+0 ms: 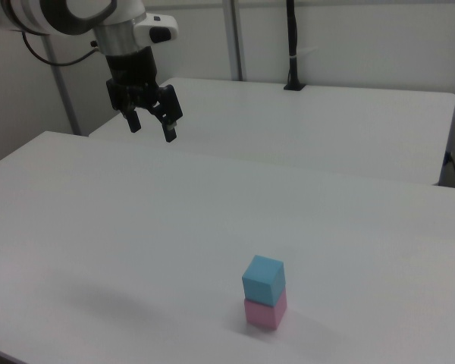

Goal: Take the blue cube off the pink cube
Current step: 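Move the gripper down over the blue cube atop the pink cube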

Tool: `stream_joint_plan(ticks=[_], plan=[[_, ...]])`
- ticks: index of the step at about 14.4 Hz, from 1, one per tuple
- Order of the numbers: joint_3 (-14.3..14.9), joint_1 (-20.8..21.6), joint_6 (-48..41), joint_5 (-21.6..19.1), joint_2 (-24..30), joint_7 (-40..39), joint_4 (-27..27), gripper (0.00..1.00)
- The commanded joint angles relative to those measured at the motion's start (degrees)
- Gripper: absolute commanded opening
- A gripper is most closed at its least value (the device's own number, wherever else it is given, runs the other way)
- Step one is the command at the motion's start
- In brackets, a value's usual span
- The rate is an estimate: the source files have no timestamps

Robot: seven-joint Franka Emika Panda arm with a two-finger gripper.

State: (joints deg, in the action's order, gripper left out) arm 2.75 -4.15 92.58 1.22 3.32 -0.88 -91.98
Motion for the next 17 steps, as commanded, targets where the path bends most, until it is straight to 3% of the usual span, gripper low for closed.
stream_joint_plan(ticks=[1, 10, 13, 17], plan=[[0.1, 0.5, 0.4, 0.6, 0.9, -0.4, -1.2, 1.00], [0.1, 0.3, 0.4, 0.8, 0.9, -1.5, -1.7, 1.00], [0.7, -0.9, -3.7, 1.0, 1.1, -15.2, -2.0, 1.00], [0.8, -5.0, -6.1, 3.4, 1.0, -24.4, -2.5, 1.00]])
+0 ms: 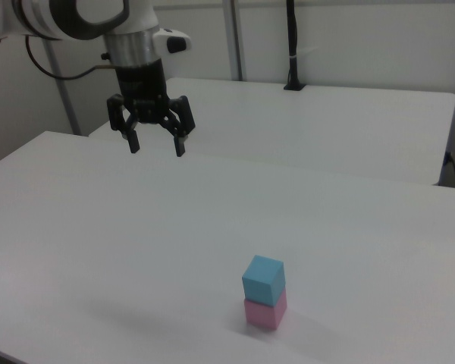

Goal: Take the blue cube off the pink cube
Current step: 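Move the gripper down over the blue cube atop the pink cube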

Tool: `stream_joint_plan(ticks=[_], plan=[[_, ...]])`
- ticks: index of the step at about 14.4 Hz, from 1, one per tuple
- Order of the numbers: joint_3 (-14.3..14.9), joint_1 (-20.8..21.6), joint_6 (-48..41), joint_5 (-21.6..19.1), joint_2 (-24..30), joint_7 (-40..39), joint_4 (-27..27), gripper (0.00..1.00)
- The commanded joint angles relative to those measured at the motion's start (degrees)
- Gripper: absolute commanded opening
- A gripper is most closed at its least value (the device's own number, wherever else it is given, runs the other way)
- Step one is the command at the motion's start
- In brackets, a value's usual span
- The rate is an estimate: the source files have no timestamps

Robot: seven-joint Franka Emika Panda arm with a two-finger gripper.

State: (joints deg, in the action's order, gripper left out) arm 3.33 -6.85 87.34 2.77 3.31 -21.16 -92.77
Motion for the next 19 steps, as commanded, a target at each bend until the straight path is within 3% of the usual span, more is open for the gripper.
stream_joint_plan(ticks=[1, 4, 8, 12, 19], plan=[[0.6, -3.9, -0.2, 2.6, 1.0, -4.3, -3.1, 1.00], [5.1, -4.4, 10.2, 4.1, 0.7, -4.7, -9.6, 1.00], [7.2, -6.8, 19.0, 3.5, -1.5, -4.5, -15.1, 1.00], [7.3, -9.0, 30.8, 3.4, -3.6, -4.0, -21.8, 1.00], [7.3, -9.6, 38.7, 3.4, -9.6, -2.3, -23.3, 1.00]])
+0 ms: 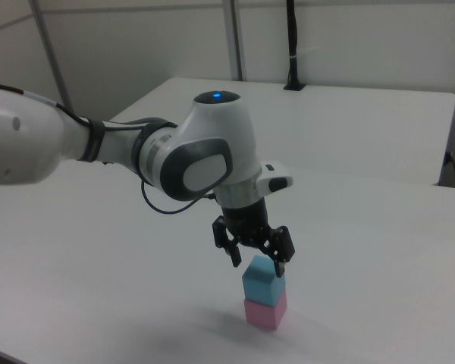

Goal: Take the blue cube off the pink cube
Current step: 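Close the gripper on the light blue cube, then lift the blue cube and carry it away from the pink cube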

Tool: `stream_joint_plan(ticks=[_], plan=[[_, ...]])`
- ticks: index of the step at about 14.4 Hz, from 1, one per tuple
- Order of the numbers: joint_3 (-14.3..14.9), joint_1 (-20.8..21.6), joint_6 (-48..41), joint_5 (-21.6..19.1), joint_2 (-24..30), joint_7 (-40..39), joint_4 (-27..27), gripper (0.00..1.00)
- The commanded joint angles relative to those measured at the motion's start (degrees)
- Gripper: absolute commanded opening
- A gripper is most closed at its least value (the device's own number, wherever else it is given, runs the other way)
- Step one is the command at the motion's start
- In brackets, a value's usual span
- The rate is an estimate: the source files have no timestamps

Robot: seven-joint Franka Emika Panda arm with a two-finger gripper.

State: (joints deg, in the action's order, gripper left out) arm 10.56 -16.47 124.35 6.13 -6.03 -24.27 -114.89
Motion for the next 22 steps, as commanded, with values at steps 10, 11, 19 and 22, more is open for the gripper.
stream_joint_plan(ticks=[10, 11, 19, 22], plan=[[-1.8, 3.3, -9.7, -4.3, 1.6, 5.6, 3.9, 0.47], [-2.9, 4.6, -9.8, -4.5, 1.6, 8.5, 4.4, 0.47], [-13.2, 10.4, -1.9, -3.9, -5.5, 27.9, 4.4, 0.47], [-13.1, 9.9, 1.9, -4.3, -9.0, 28.4, 8.7, 0.46]])
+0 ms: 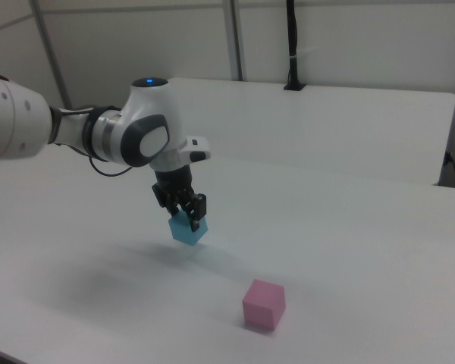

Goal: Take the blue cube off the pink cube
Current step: 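Lift the blue cube and carry it away from the pink cube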

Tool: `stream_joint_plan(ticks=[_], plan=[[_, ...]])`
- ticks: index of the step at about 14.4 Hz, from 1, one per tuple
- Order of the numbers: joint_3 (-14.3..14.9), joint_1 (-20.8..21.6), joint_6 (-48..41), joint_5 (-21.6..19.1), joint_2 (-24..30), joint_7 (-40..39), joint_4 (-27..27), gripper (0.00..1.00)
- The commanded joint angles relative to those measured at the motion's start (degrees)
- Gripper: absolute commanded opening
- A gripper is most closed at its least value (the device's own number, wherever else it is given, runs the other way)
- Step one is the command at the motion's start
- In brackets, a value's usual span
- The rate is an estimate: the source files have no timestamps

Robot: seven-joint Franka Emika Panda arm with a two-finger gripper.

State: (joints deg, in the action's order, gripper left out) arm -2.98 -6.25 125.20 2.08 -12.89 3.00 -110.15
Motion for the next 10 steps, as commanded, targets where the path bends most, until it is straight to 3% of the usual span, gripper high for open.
stream_joint_plan(ticks=[1, 6, 10], plan=[[0.5, -1.7, 1.1, 0.1, -2.8, 1.0, 5.2, 0.46], [0.5, -8.8, 1.0, 3.3, -11.3, -4.3, 15.1, 0.47], [0.5, -9.5, 0.8, 4.4, -18.2, -11.7, 20.3, 0.47]])
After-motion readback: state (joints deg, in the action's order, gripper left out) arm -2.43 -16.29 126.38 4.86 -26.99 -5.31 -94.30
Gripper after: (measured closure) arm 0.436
